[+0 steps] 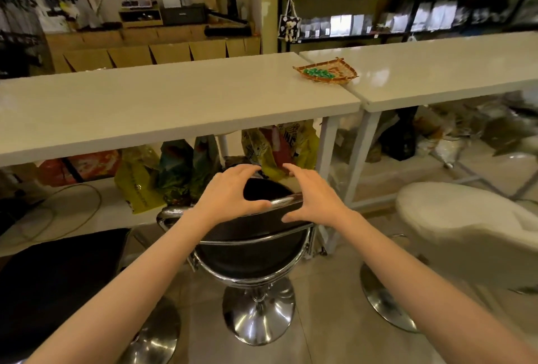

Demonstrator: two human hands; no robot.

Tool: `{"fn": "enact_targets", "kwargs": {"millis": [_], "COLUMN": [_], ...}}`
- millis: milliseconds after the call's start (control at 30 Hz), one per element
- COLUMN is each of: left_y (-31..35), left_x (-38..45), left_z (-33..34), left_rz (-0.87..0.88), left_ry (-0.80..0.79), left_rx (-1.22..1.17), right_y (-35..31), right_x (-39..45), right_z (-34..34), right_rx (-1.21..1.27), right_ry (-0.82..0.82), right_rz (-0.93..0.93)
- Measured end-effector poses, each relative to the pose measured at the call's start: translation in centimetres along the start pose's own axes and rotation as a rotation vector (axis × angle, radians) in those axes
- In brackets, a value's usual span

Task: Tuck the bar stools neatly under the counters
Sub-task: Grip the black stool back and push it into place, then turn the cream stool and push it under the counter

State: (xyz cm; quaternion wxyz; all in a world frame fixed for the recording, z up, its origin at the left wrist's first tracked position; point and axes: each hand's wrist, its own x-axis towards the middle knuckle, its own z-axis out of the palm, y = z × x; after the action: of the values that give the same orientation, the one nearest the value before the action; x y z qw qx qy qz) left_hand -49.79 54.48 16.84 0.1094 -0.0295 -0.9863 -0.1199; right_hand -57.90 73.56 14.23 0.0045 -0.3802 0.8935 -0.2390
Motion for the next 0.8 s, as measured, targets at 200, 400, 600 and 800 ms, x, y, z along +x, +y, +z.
{"fn": "enact_targets", "kwargs": {"millis": [200,400,600,800], "left_y": [5.6,14.9,25.9,37.2], "left_x": [4.4,8.6,11.0,12.7], "left_z": [2.9,6.7,11.2,15.7], "left_rz": [0.226,0.445,0.586,0.608], "left_ry": [-0.041,-0.107,-0.155,-0.228], "left_rx": [-0.015,-0.062,-0.141,-0.200], "right_y": [3.1,9.5,17.1,25.0], "right_x": [-4.8,-12.4,-21.4,-30.0], "right_z": [-2.8,-7.8,-12.0,-16.4], "right_rx": [-0.059,-0.110,-0.163,-0.198], "right_ry": [0.205,0.352,0.377,0.354], "right_rz": [0.131,0.306,0.501,0.592]}}
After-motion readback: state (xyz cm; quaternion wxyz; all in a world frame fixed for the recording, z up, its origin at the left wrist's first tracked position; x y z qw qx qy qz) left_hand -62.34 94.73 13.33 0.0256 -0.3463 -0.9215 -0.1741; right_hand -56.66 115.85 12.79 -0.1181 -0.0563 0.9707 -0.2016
